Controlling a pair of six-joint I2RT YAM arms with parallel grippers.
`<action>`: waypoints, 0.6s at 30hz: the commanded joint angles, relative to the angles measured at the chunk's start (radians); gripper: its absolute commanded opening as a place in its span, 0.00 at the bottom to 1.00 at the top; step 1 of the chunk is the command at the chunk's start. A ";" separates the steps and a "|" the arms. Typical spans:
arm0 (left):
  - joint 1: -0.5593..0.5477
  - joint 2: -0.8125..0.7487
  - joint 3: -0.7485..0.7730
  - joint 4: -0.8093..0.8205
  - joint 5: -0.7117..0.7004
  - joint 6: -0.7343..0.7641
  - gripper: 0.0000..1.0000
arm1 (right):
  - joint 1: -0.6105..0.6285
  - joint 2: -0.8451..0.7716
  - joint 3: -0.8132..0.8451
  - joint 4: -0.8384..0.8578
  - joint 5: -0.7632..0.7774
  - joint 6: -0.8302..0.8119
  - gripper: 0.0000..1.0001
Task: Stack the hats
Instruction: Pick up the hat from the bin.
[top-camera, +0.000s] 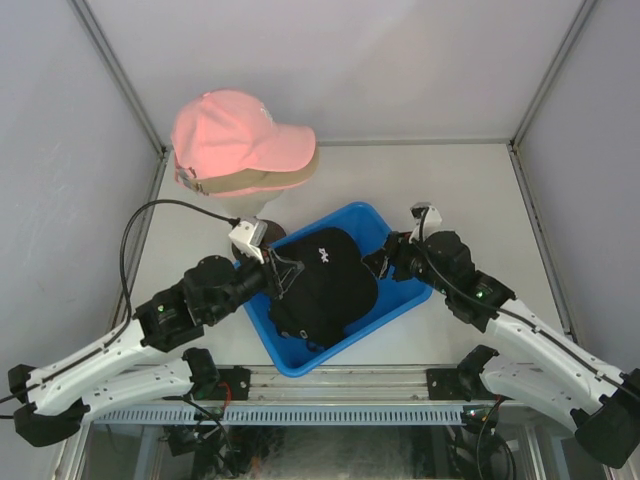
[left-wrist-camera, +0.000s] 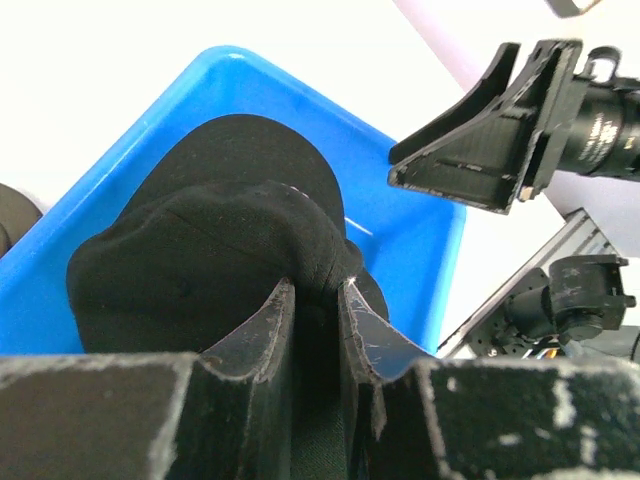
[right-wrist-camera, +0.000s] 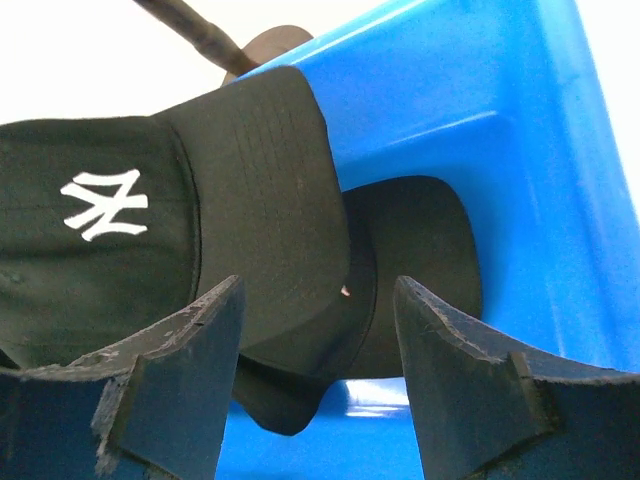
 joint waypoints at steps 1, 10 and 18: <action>-0.006 -0.024 0.092 0.014 0.038 0.025 0.13 | -0.005 -0.024 -0.009 0.106 -0.106 0.005 0.61; -0.007 -0.041 0.128 0.012 0.113 0.025 0.12 | -0.039 -0.007 -0.042 0.209 -0.238 0.036 0.61; -0.007 -0.060 0.148 0.029 0.162 0.031 0.12 | -0.092 0.013 -0.055 0.280 -0.343 0.078 0.16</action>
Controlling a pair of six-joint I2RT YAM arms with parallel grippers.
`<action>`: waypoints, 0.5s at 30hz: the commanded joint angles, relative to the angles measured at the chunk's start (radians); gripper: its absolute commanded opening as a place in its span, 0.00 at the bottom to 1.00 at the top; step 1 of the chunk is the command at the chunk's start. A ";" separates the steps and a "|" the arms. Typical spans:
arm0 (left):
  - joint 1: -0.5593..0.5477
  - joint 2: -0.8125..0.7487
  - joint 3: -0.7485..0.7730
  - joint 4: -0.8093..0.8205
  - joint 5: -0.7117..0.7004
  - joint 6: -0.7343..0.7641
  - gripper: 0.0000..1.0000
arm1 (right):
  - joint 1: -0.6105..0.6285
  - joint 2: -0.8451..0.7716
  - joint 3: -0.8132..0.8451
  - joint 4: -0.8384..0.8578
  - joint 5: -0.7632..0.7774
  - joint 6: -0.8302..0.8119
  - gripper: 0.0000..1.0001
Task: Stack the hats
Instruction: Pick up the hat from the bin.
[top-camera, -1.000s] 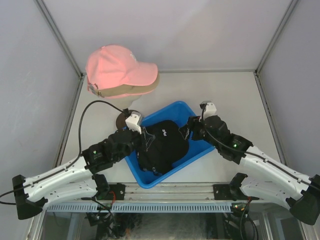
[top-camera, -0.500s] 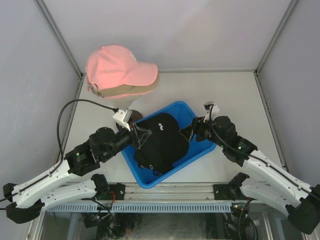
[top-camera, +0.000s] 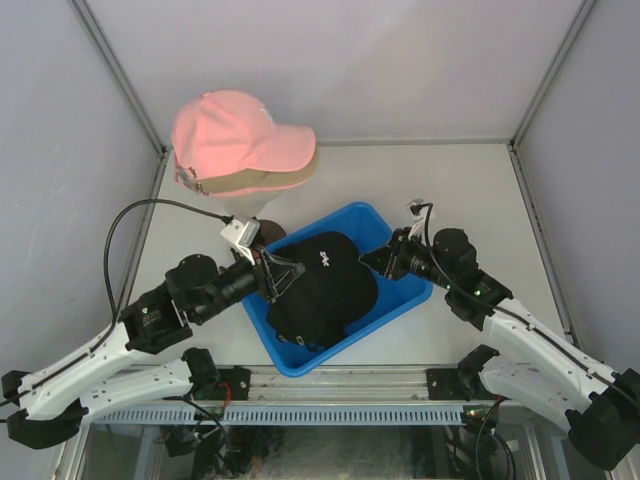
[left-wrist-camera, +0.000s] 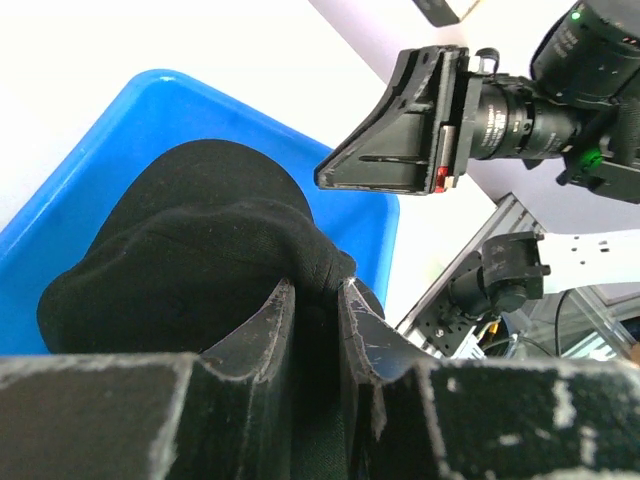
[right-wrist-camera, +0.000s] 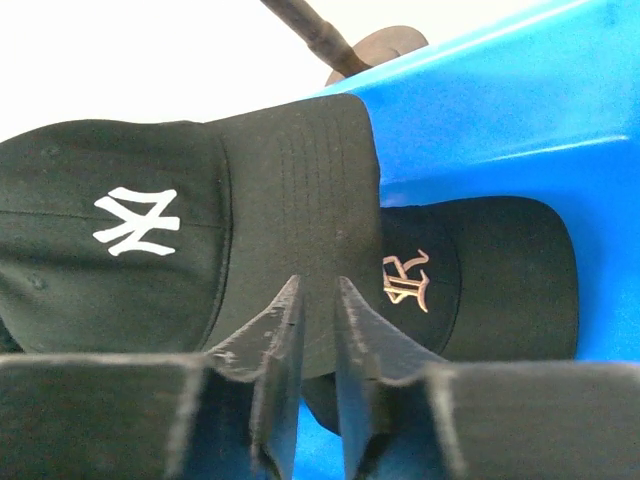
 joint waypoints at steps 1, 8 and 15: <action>-0.006 -0.027 0.084 0.057 0.046 0.023 0.12 | -0.027 0.002 0.000 0.091 -0.074 0.031 0.09; -0.006 -0.037 0.110 0.044 0.067 0.026 0.12 | -0.051 -0.002 0.001 0.105 -0.116 0.043 0.52; -0.006 -0.065 0.119 0.039 0.092 0.023 0.12 | -0.072 0.012 0.001 0.131 -0.170 0.057 0.61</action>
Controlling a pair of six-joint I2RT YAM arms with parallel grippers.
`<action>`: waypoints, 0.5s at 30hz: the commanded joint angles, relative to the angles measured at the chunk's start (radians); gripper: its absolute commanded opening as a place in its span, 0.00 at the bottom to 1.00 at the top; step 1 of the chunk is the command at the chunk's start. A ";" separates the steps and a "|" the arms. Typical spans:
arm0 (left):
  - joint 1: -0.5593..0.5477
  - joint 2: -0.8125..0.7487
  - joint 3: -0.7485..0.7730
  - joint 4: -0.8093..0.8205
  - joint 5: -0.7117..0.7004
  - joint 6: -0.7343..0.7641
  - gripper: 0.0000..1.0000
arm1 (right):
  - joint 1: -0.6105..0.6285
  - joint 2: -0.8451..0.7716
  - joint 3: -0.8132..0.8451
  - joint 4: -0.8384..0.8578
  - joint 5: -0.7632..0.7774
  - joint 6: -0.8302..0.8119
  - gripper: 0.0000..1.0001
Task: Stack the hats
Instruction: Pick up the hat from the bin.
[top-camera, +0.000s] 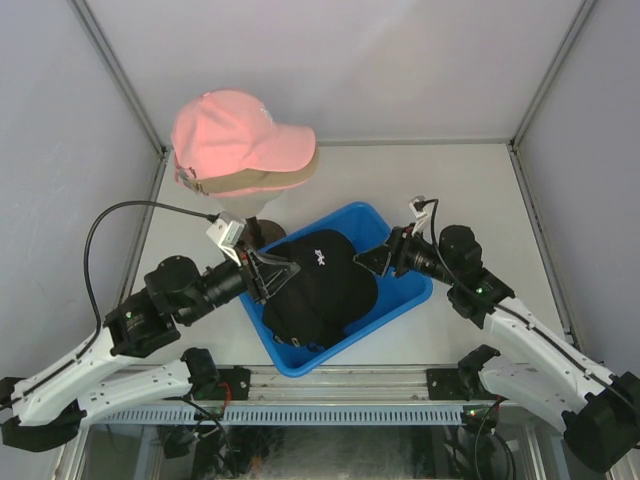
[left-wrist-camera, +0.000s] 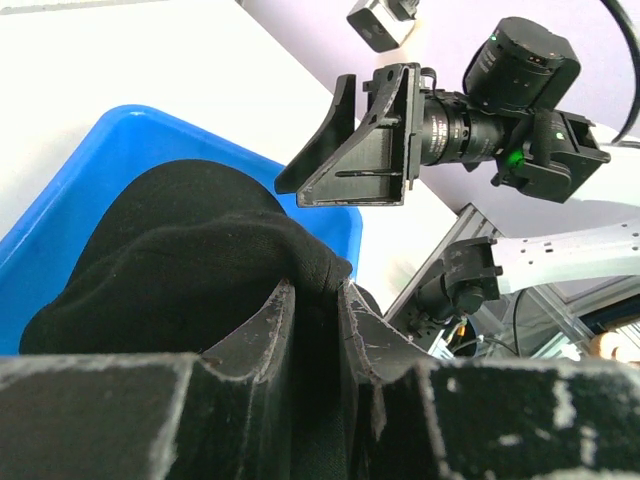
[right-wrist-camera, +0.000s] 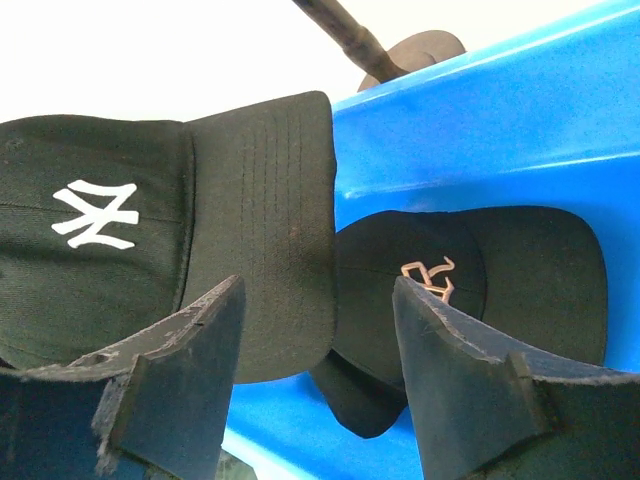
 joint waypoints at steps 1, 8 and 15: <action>-0.006 -0.027 0.071 0.044 0.039 0.015 0.12 | -0.014 0.012 0.005 0.088 -0.065 0.021 0.61; -0.006 -0.045 0.066 0.069 0.081 0.010 0.12 | -0.029 0.073 -0.015 0.240 -0.195 0.024 0.61; -0.006 -0.053 0.067 0.093 0.112 0.005 0.12 | -0.028 0.150 -0.043 0.414 -0.296 0.024 0.61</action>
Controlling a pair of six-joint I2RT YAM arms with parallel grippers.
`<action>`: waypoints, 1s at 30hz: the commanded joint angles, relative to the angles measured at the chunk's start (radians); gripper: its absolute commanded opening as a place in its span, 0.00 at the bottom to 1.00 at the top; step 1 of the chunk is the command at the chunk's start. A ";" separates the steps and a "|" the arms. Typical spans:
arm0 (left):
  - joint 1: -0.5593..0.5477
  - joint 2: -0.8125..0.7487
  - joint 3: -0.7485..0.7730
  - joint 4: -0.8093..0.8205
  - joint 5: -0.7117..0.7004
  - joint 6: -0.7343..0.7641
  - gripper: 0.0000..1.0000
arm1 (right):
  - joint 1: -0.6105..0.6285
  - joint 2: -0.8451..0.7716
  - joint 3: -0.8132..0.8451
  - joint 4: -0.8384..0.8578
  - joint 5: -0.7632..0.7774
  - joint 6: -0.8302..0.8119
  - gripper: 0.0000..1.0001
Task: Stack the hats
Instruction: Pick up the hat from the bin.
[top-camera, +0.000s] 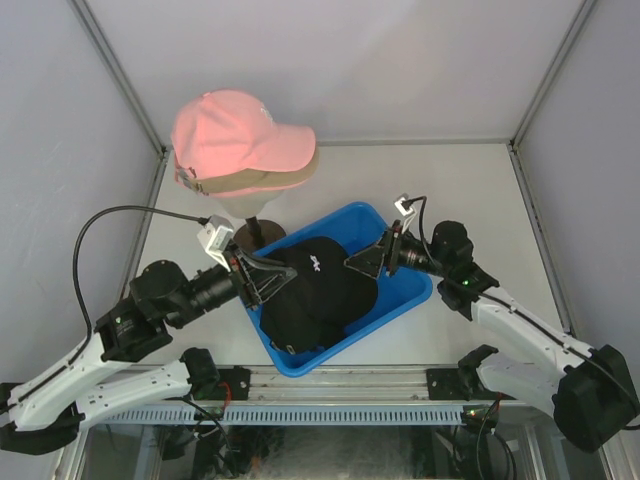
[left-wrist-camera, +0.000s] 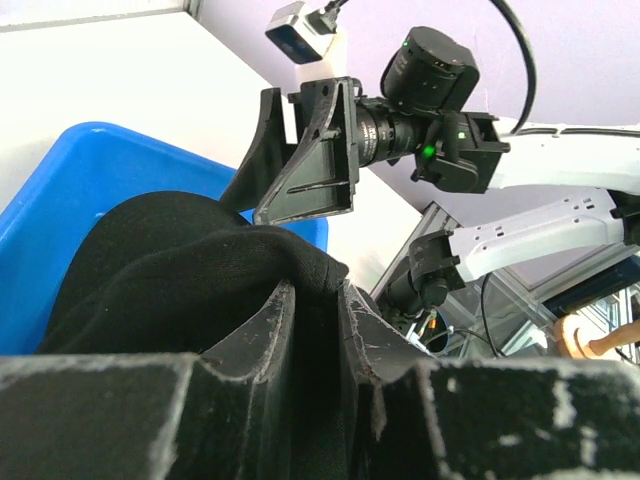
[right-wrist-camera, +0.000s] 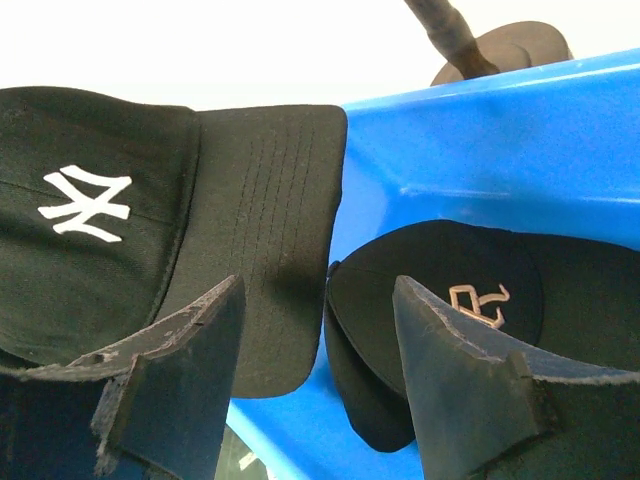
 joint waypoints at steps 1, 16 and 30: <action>-0.006 -0.007 0.067 0.087 0.043 0.005 0.12 | -0.001 0.041 -0.023 0.234 -0.111 0.005 0.61; -0.005 -0.012 0.030 0.158 0.065 0.009 0.12 | 0.048 0.161 -0.088 0.682 -0.247 0.005 0.61; -0.005 -0.055 -0.002 0.068 -0.008 0.078 0.12 | 0.074 0.074 -0.116 0.759 -0.236 0.005 0.61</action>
